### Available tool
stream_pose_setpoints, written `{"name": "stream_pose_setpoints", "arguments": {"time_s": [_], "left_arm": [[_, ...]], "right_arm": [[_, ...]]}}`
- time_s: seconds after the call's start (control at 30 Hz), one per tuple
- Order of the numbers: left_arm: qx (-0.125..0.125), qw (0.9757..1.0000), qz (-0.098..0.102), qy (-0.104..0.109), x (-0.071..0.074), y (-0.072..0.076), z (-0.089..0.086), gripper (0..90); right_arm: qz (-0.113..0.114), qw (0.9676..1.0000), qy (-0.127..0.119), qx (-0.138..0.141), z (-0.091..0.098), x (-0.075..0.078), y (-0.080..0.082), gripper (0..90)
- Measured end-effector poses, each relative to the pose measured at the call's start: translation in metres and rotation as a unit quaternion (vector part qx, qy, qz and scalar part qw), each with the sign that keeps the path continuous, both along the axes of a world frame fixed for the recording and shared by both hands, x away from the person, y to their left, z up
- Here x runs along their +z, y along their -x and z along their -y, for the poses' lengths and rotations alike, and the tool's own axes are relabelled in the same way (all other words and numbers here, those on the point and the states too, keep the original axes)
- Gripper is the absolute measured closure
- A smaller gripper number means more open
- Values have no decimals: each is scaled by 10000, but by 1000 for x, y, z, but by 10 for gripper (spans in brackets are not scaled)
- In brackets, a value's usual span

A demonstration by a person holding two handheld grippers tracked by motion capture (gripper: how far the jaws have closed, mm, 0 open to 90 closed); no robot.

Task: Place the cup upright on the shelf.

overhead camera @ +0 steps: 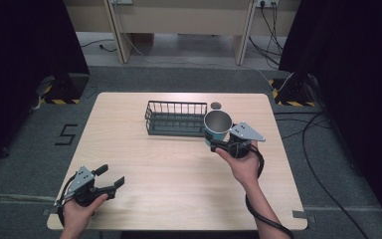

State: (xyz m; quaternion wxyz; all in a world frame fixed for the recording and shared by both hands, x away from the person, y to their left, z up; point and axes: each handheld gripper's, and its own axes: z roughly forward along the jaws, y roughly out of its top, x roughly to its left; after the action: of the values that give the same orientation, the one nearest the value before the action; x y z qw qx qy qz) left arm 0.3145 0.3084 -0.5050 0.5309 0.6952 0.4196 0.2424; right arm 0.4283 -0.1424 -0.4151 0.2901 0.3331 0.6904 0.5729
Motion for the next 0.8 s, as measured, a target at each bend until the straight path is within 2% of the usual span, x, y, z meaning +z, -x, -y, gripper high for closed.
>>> {"name": "stream_pose_setpoints", "arguments": {"time_s": [0.53, 0.8], "left_arm": [[-8, 10000, -2, 10, 0, 0, 0, 153], [-17, 10000, -1, 40, 0, 0, 0, 153]], "right_arm": [[12, 10000, -5, -62, -11, 10, -19, 173], [-11, 10000, -46, -61, -23, 14, -31, 174]]}}
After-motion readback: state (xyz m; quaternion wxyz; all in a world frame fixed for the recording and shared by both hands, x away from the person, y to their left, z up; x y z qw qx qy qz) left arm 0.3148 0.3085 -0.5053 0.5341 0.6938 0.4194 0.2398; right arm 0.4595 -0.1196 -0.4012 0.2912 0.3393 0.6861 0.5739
